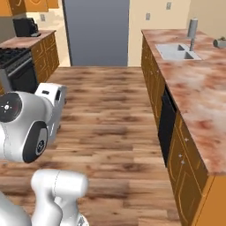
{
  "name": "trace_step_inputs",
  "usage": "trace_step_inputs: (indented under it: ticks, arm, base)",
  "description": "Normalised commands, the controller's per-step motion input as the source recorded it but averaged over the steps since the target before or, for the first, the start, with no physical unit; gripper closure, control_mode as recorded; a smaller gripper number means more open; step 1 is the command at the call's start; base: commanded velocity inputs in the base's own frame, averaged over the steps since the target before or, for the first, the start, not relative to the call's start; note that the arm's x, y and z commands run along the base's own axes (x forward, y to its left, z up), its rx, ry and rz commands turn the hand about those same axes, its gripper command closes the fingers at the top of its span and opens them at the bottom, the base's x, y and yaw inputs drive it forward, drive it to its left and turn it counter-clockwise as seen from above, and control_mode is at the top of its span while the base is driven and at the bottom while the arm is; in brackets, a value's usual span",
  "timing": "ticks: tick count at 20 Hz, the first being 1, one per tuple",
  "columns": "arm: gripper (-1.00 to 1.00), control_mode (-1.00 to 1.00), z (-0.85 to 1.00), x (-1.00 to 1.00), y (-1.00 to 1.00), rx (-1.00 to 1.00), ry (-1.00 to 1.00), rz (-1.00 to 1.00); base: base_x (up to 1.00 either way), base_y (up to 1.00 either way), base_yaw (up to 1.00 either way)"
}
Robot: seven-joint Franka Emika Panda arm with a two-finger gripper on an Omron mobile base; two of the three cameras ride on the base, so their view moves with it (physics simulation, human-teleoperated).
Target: There is a bowl on the dining counter. Grab a lemon wedge from the fridge and place it in the bowl. Then get the liquor bottle and glass cup from the cabinet and place them next to the bowl.
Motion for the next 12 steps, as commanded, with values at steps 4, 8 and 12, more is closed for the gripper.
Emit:
trace_step_inputs:
  ticks: [4,8,12]
  arm:
    - [-1.0,1.0,0.0,0.0,0.0,0.0,0.0,0.0]
    - [-1.0,1.0,0.0,0.0,0.0,0.0,0.0,0.0]
    - [-1.0,1.0,0.0,0.0,0.0,0.0,0.0,0.0]
  base:
    - [1.0,0.78,-0.18]
    - [1.0,0.66,-0.1]
    - [1.0,0.7,-0.09]
